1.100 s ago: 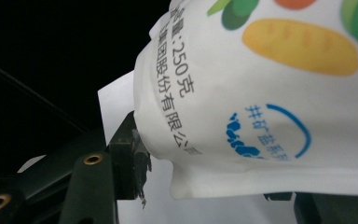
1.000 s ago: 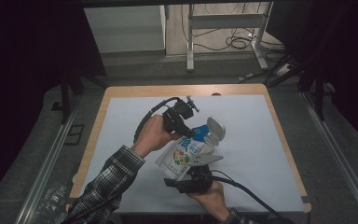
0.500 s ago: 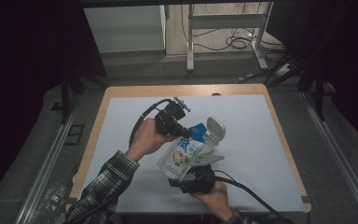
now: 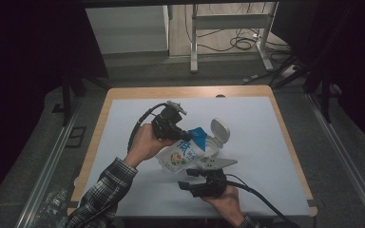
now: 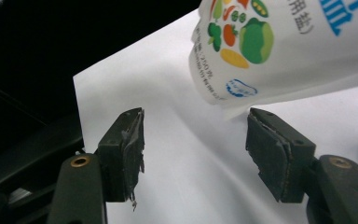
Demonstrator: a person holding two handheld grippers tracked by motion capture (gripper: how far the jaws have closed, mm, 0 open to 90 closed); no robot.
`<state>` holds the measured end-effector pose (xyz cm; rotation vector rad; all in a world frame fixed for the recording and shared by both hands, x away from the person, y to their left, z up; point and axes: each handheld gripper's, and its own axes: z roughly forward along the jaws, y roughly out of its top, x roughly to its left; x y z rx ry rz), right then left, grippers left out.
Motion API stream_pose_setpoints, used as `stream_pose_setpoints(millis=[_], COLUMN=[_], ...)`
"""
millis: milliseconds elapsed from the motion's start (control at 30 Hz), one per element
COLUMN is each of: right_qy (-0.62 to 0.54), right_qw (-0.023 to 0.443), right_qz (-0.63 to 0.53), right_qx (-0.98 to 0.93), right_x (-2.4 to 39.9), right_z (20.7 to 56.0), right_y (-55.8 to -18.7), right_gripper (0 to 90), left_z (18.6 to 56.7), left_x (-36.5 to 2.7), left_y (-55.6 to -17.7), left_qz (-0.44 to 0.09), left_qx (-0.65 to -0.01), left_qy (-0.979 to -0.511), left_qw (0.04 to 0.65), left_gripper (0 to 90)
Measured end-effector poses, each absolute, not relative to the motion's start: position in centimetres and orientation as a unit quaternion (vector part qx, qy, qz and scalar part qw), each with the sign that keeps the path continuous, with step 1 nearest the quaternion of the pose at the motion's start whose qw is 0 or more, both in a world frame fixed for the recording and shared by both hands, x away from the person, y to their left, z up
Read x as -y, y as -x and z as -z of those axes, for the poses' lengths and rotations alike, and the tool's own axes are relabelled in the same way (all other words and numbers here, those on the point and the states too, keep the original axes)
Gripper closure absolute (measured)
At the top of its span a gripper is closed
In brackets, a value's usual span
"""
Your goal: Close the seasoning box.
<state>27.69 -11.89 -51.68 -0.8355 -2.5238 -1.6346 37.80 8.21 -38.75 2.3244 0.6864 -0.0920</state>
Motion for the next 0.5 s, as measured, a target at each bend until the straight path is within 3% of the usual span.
stream_pose_setpoints(millis=[500], right_qy=[0.266], right_qw=[0.0], right_qz=[0.538], right_qx=[0.8], right_x=[14.2], right_z=[51.0], right_y=[-27.8], right_gripper=[46.1], left_z=[39.4], left_x=[-10.1], left_y=[-37.4], left_qz=[0.055], left_qx=[-0.264], left_qy=[-0.879], left_qw=[0.393], left_gripper=[90.0])
